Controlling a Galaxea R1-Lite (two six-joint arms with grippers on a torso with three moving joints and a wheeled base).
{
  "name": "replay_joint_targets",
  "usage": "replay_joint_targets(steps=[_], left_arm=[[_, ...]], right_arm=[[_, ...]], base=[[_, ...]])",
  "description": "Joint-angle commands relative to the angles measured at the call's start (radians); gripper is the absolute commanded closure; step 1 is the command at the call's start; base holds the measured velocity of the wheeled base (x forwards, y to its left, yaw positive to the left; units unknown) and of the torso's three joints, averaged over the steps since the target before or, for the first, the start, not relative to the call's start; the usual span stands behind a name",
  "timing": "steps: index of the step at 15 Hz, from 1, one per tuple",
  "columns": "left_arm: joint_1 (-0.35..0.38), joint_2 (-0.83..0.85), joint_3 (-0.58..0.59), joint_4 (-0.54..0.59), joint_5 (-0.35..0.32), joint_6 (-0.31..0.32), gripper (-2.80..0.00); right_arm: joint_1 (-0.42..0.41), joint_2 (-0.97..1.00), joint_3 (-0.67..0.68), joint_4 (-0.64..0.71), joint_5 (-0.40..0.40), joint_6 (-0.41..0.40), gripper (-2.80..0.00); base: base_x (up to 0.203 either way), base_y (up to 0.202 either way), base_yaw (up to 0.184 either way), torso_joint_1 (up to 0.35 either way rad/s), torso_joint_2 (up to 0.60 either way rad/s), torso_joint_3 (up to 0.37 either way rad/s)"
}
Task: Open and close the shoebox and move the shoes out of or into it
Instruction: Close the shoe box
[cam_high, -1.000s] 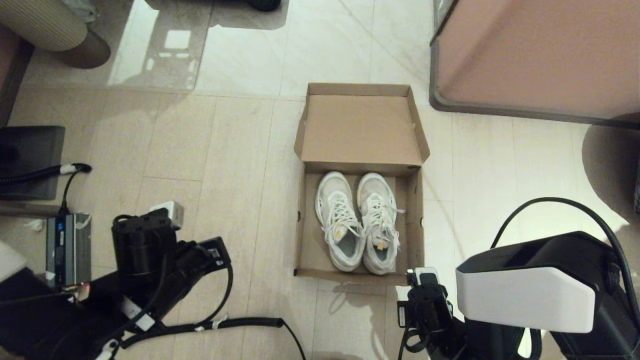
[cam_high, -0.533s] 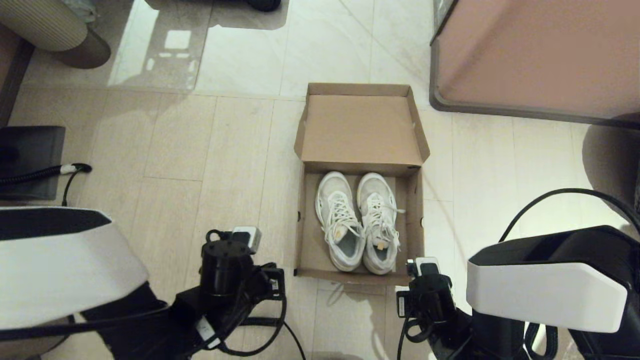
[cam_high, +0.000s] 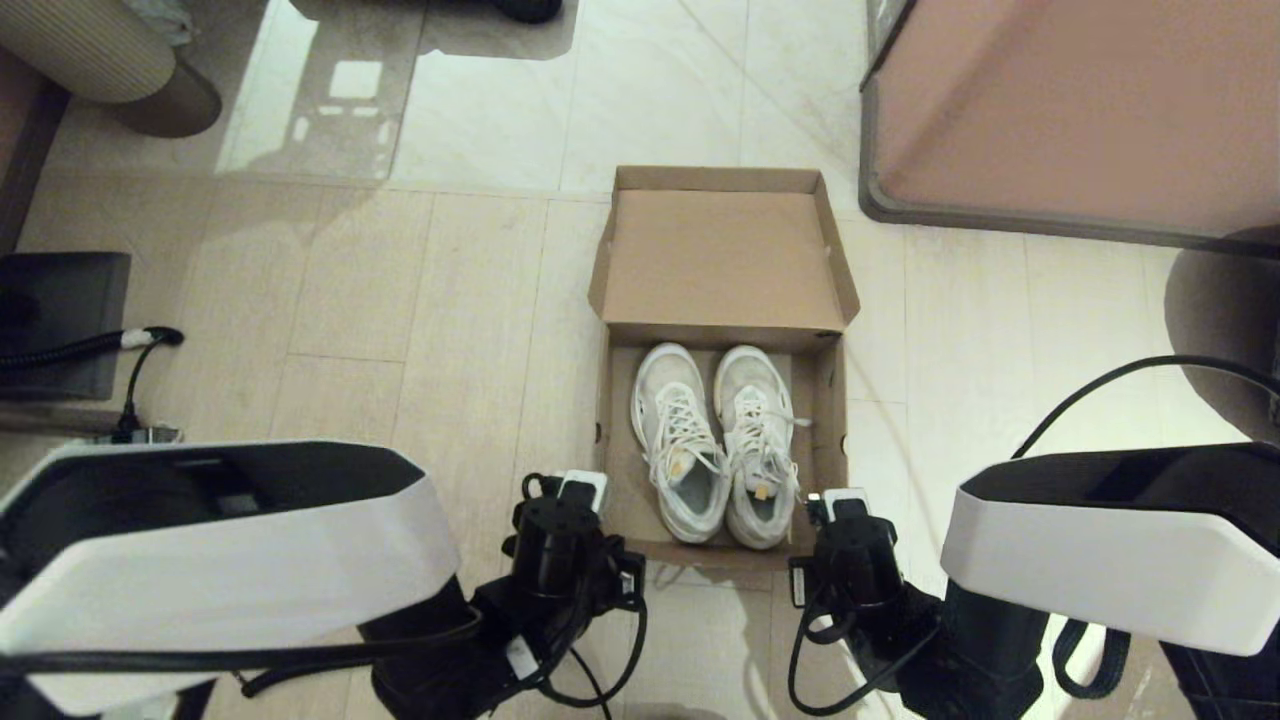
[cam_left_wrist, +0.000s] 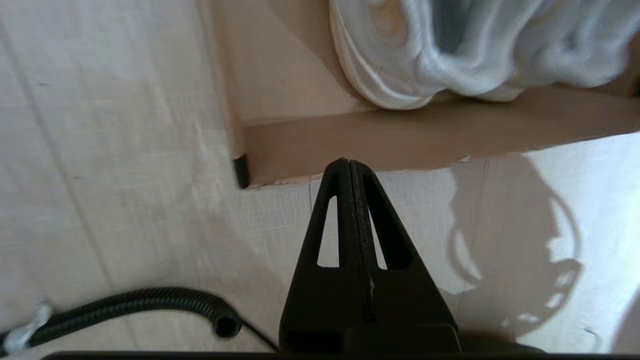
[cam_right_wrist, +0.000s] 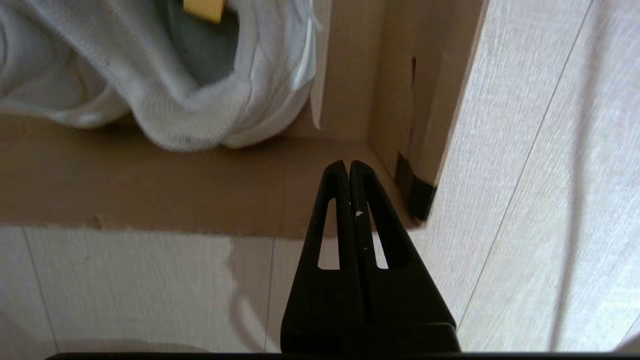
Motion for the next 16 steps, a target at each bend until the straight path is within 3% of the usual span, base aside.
replay_joint_targets(steps=[1, 4, 8, 16], left_arm=[[-0.005, 0.107, -0.047, -0.006, 0.006, 0.000, 0.00], [0.015, 0.183, -0.130, -0.002, 0.053, -0.006, 0.00], [0.072, 0.226, -0.196, 0.005, 0.057, -0.002, 0.00], [0.101, 0.203, -0.153, 0.072, 0.066, 0.008, 0.00]], right_arm=[[-0.006, -0.004, -0.008, -0.005, -0.006, 0.001, 0.00], [-0.026, -0.038, 0.020, -0.005, -0.008, 0.001, 0.00], [-0.032, -0.050, 0.004, 0.029, -0.021, -0.005, 0.00], [-0.076, -0.011, -0.048, 0.049, -0.011, 0.001, 0.00]], base=[[0.000, 0.000, 0.000, 0.000, 0.00, 0.000], [0.000, 0.000, 0.000, 0.000, 0.00, 0.000], [0.000, 0.000, 0.000, 0.000, 0.00, 0.000], [0.000, 0.000, 0.000, 0.000, 0.00, 0.000]])
